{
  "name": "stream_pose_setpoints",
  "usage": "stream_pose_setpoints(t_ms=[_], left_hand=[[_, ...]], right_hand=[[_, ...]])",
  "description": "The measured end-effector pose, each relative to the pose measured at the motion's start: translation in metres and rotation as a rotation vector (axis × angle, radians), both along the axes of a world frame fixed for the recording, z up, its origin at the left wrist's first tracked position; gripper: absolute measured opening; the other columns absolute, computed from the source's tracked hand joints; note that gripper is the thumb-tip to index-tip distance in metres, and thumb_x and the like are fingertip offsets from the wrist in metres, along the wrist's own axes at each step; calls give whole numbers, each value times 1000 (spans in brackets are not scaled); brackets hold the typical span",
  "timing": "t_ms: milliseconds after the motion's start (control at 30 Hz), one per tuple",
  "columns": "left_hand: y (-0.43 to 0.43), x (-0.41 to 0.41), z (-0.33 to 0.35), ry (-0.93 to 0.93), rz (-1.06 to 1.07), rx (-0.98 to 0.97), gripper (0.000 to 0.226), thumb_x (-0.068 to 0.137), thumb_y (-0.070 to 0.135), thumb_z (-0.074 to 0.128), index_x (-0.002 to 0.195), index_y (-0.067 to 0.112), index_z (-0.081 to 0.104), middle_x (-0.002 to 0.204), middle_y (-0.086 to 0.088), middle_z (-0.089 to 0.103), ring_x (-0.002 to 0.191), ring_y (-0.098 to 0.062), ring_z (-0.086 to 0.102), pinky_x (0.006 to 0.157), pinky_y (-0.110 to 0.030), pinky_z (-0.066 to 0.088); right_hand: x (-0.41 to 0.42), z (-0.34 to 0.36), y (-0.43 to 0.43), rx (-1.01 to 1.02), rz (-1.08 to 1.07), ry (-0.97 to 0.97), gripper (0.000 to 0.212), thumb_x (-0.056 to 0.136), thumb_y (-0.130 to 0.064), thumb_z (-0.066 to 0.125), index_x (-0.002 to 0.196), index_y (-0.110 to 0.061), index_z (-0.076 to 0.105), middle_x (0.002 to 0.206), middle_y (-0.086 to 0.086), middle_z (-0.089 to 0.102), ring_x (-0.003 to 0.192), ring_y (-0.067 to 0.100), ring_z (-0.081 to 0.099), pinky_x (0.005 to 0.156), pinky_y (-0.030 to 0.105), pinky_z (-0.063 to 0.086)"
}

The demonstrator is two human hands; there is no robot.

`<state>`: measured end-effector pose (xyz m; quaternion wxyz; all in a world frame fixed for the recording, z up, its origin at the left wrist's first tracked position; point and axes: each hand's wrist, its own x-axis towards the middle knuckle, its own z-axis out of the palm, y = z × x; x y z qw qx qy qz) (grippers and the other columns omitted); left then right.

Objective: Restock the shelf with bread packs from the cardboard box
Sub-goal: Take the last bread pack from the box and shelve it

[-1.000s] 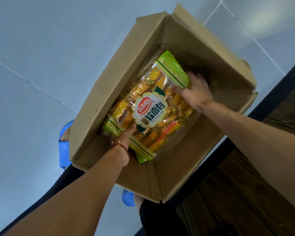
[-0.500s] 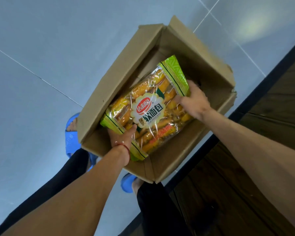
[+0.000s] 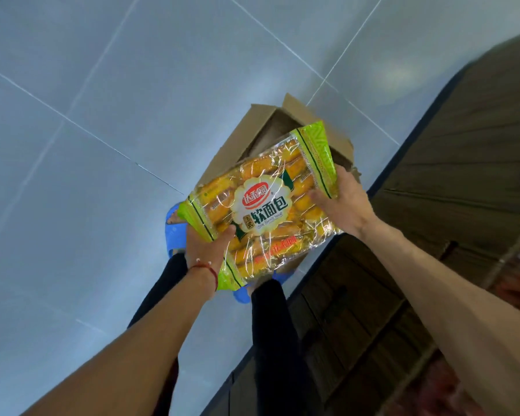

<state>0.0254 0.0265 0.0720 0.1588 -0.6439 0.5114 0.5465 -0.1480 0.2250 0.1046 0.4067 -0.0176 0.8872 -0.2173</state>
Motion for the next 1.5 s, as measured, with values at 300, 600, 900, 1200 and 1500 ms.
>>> stream_pose_setpoints(t_ms=[300, 600, 900, 1200, 1500], left_hand=[[-107, 45, 155, 177, -124, -77, 51, 73, 39, 81, 117, 33, 57, 108, 9, 69, 99, -17, 67, 89, -46, 55], [-173, 92, 275, 330, -73, -228, 52, 79, 33, 77, 126, 28, 56, 108, 10, 69, 94, -10, 68, 72, -28, 57], [-214, 139, 392, 440, 161, -321, 41, 81, 22, 77, 120, 22, 62, 105, 4, 72, 90, -17, 71, 77, -36, 59], [-313, 158, 483, 551, 230, -483, 40, 82, 24, 76, 119, 21, 62, 108, 1, 71, 98, -19, 68, 87, -36, 56], [-442, 142, 544, 624, 194, -672, 59, 82, 31, 75, 135, 23, 52, 120, 5, 65, 111, -15, 60, 98, -37, 48]], right_hand=[[82, 138, -57, -163, -69, 173, 58, 96, -56, 63, 143, -26, 47, 126, -9, 56, 117, 14, 55, 97, 48, 53], [147, 229, -115, -459, -250, 189, 64, 86, -69, 66, 143, -43, 48, 134, -11, 61, 127, 17, 59, 101, 54, 53], [154, 342, -188, -691, -115, 224, 38, 88, -61, 67, 124, -59, 54, 126, -14, 63, 120, 10, 61, 101, 48, 54], [138, 432, -308, -840, -16, 217, 38, 91, -55, 71, 125, -56, 54, 129, -12, 65, 116, 10, 68, 95, 45, 60], [119, 489, -447, -950, 7, 320, 38, 94, -37, 72, 119, -60, 56, 125, -14, 68, 114, 6, 68, 91, 32, 60]])
